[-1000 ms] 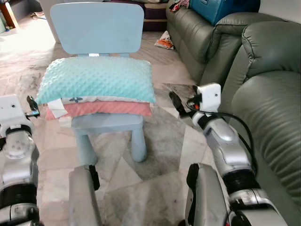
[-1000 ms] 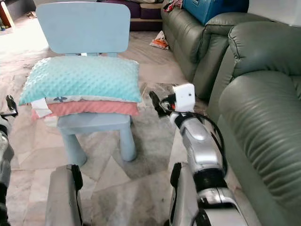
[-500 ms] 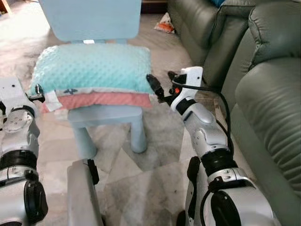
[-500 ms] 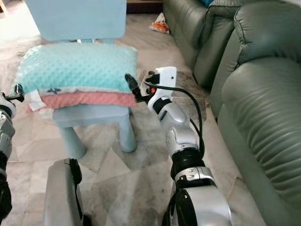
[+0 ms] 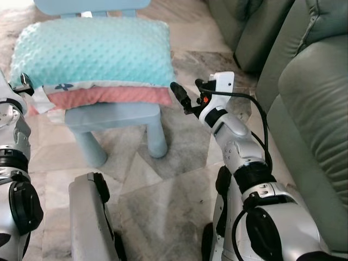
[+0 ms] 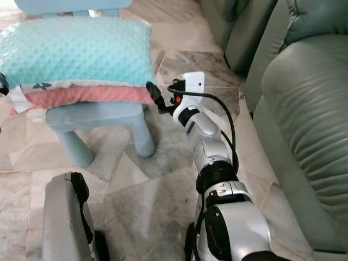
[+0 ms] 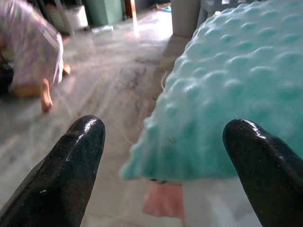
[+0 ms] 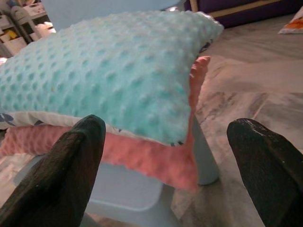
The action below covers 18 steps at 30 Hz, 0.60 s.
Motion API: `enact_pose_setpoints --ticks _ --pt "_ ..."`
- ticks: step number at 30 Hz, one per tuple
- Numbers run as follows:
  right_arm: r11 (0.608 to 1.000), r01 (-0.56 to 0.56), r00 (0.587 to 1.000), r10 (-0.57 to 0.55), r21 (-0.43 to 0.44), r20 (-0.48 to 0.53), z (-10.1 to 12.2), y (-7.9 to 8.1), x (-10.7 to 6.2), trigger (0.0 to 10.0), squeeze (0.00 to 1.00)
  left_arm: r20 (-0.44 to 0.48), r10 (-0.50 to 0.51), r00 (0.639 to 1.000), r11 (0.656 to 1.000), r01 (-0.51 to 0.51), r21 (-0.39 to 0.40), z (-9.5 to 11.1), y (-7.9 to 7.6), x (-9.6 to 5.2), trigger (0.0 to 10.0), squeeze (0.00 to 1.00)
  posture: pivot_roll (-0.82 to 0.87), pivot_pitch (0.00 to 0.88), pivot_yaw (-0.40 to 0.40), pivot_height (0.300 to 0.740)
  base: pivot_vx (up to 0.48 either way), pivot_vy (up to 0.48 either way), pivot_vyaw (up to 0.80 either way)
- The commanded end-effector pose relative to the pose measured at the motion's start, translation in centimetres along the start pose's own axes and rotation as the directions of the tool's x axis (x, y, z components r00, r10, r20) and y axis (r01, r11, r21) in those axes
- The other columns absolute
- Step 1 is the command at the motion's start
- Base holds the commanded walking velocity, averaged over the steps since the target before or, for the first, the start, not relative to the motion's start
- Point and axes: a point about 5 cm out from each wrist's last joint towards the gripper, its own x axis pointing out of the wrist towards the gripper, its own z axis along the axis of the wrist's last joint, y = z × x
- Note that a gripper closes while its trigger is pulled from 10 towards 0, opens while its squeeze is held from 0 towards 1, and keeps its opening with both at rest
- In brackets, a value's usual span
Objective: Move the pillow to the sofa
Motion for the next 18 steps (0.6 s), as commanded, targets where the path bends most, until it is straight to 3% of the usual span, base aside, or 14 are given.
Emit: enact_pose_setpoints --ticks 1,4,7,12,15,18 --pt "1.000 -0.014 1.000 0.014 -0.005 0.019 0.9 0.1 0.5 10.0 0.00 -0.007 0.025 1.000 0.996 -0.026 -0.080 0.9 0.6 0.3 10.0 0.00 -0.04 0.321 -0.041 0.363 0.000 0.000 0.00" --pt "1.000 -0.020 0.999 0.020 -0.006 0.035 1.3 0.3 0.8 10.0 0.00 -0.004 -0.020 1.000 0.995 0.020 -0.099 1.1 -0.5 0.4 10.0 0.00 -0.03 0.315 -0.041 0.363 0.000 0.000 0.00" --pt "0.999 -0.021 0.999 0.021 -0.027 0.028 0.7 0.5 0.2 10.0 0.00 0.005 -0.107 0.994 0.994 0.107 -0.026 0.3 -2.2 0.0 10.0 0.00 -0.03 0.290 -0.038 0.363 0.000 0.000 0.00" --pt "0.998 -0.007 1.000 0.009 -0.067 0.017 -0.6 -0.2 -1.6 10.0 0.00 -0.013 -0.141 0.990 0.990 0.141 -0.004 -2.1 -2.2 -0.8 10.0 0.00 -0.04 0.233 -0.034 0.363 0.000 0.000 0.00" --pt "0.993 0.041 0.999 -0.042 -0.113 0.000 -1.2 -1.1 -3.2 10.0 0.00 -0.032 -0.173 0.984 0.983 0.174 0.065 -4.2 -1.9 -1.7 10.0 0.00 -0.05 0.194 -0.030 0.363 0.000 0.000 0.00" --pt "0.976 0.145 0.987 -0.153 -0.160 -0.040 -1.8 -2.7 -5.7 10.0 0.00 -0.064 -0.224 0.972 0.965 0.231 0.123 -7.6 -1.3 -3.7 10.0 0.00 -0.05 0.121 -0.026 0.363 0.000 0.000 0.00"
